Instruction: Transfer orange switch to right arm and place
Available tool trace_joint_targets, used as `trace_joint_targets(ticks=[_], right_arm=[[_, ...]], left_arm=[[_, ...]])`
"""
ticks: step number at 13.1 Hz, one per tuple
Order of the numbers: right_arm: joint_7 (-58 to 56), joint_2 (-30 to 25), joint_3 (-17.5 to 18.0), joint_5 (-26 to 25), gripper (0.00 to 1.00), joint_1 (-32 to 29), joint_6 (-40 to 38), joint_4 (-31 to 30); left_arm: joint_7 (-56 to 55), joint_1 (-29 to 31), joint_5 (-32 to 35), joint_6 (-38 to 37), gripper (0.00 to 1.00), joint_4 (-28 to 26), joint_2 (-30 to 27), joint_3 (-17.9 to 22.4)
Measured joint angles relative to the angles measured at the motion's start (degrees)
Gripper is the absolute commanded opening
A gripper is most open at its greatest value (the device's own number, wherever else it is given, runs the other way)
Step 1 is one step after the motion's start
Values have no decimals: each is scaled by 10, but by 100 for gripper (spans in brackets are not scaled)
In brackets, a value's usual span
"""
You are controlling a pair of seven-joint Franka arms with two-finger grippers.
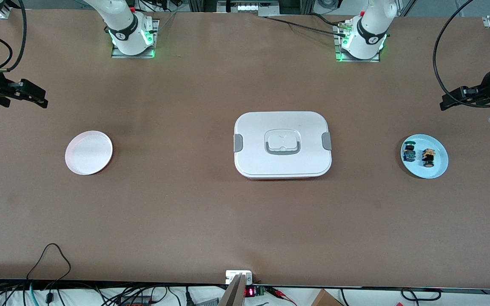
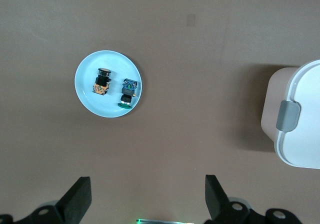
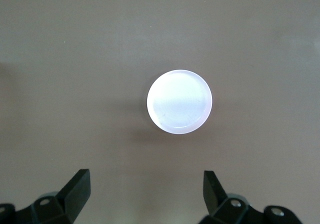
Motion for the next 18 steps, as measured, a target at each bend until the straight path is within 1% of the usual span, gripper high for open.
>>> trace_joint_targets(ticks=[8, 18], right_arm=[[0, 1, 0, 0, 100, -1, 0, 0], [0, 1, 0, 0, 100, -1, 0, 0]], left_arm=[[0, 0, 0, 0, 100, 10, 5, 0], [-2, 0, 0, -36, 100, 12, 12, 1]])
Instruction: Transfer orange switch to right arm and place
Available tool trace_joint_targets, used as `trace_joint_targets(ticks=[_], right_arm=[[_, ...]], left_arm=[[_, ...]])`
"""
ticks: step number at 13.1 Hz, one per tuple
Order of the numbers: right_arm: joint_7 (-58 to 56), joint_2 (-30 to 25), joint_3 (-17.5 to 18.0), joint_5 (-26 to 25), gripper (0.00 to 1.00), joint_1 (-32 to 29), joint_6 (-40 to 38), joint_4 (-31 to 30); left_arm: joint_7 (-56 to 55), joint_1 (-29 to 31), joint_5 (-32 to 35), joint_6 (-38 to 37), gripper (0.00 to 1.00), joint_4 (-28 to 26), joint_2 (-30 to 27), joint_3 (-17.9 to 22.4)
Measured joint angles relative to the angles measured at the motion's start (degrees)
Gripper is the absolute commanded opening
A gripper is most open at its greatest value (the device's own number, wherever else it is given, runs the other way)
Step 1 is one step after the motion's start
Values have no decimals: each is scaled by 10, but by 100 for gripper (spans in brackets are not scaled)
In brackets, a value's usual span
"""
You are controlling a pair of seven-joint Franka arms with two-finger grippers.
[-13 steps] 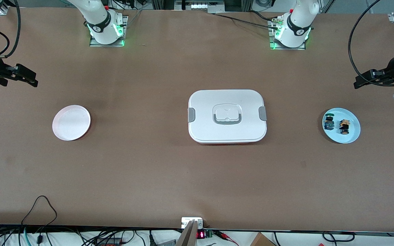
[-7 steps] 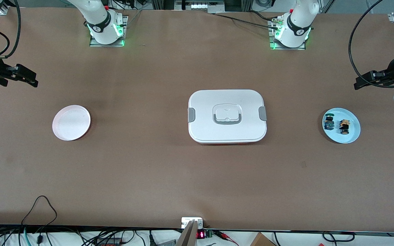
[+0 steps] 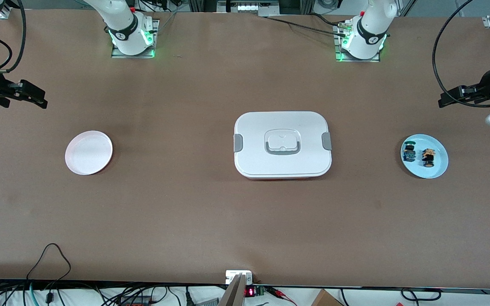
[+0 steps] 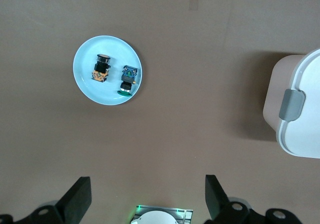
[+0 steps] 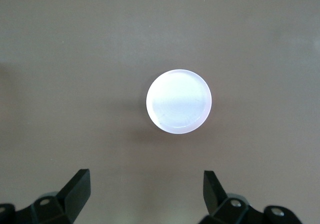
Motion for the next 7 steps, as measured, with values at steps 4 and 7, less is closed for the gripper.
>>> trace_joint_targets(ticks=[4, 7], right_arm=[[0, 0, 0, 0, 100, 0, 2, 0], [0, 0, 0, 0, 100, 0, 3, 0]], left_arm=[[75, 3, 0, -3, 100, 0, 6, 3], [201, 32, 2, -3, 100, 0, 21, 6]])
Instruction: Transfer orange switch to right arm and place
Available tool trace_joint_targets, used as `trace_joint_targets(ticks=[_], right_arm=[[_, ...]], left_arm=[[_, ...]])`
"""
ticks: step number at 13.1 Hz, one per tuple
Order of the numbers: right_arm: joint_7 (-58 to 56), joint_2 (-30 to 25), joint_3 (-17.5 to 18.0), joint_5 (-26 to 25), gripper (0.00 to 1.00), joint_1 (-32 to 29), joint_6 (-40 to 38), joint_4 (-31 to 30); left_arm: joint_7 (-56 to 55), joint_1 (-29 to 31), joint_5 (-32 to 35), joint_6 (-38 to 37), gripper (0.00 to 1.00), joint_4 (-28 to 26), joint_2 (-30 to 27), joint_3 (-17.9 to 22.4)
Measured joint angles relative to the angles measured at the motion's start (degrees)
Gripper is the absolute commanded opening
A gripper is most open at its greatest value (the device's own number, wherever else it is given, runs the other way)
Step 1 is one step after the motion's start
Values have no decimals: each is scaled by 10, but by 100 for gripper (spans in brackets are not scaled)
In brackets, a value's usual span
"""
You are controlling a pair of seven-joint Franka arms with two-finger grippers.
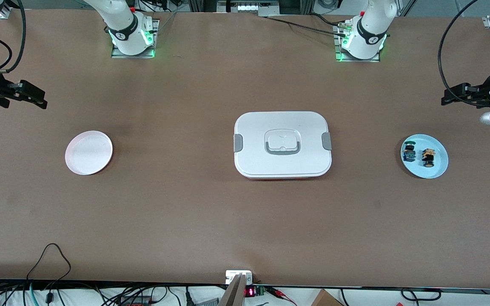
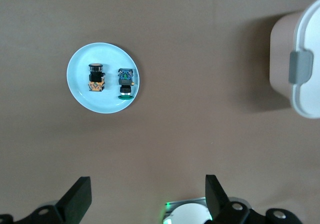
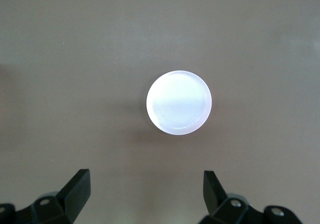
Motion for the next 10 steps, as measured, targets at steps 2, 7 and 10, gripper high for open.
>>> trace_joint_targets(ticks=[2, 7, 10], right_arm=[[0, 0, 1, 0, 100, 0, 0, 0], [0, 0, 4, 0, 100, 1, 0, 7], [0, 0, 4, 0, 100, 1, 0, 7]], left_arm=[[80, 33, 0, 0, 100, 0, 16, 3], [281, 85, 9, 26, 100, -6, 64, 4], [501, 120, 11, 117, 100, -58, 85, 5]])
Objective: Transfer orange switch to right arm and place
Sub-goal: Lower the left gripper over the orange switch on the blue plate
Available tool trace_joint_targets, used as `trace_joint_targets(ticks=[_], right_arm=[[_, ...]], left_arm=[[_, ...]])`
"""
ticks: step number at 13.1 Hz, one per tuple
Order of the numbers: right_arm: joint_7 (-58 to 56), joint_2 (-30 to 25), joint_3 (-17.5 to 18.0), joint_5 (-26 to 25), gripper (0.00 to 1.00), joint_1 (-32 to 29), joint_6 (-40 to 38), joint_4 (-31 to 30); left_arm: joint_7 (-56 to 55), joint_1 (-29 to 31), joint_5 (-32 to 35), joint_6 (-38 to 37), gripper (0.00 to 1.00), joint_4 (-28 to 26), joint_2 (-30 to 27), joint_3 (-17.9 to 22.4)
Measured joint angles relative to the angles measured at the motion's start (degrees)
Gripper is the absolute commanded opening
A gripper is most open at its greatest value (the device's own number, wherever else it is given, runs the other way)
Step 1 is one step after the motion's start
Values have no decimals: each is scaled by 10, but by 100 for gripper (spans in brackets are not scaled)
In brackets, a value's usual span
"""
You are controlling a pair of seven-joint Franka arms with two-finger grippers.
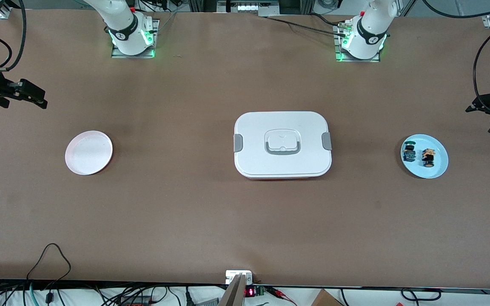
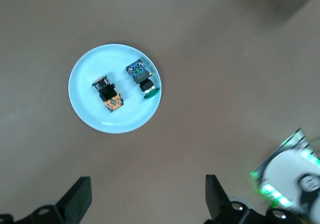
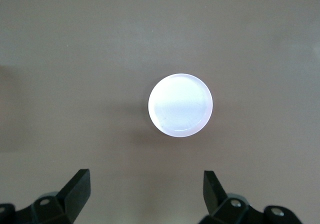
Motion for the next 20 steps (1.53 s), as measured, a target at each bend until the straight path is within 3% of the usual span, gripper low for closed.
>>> trace_joint_targets(ticks=[4, 8, 13, 20], right_arm=[[0, 0, 0, 0, 100, 0, 0, 0], [0, 0, 0, 0, 100, 0, 0, 0], [0, 0, 1, 0, 100, 0, 0, 0], [0, 0, 1, 0, 100, 0, 0, 0]], left_arm=[[226, 8, 0, 154, 100, -114, 5, -2], [377, 10, 0, 313, 100, -210, 20, -2], [485, 10, -3, 431, 100, -247, 62, -7], [519, 32, -15, 493, 100, -241, 111, -25]])
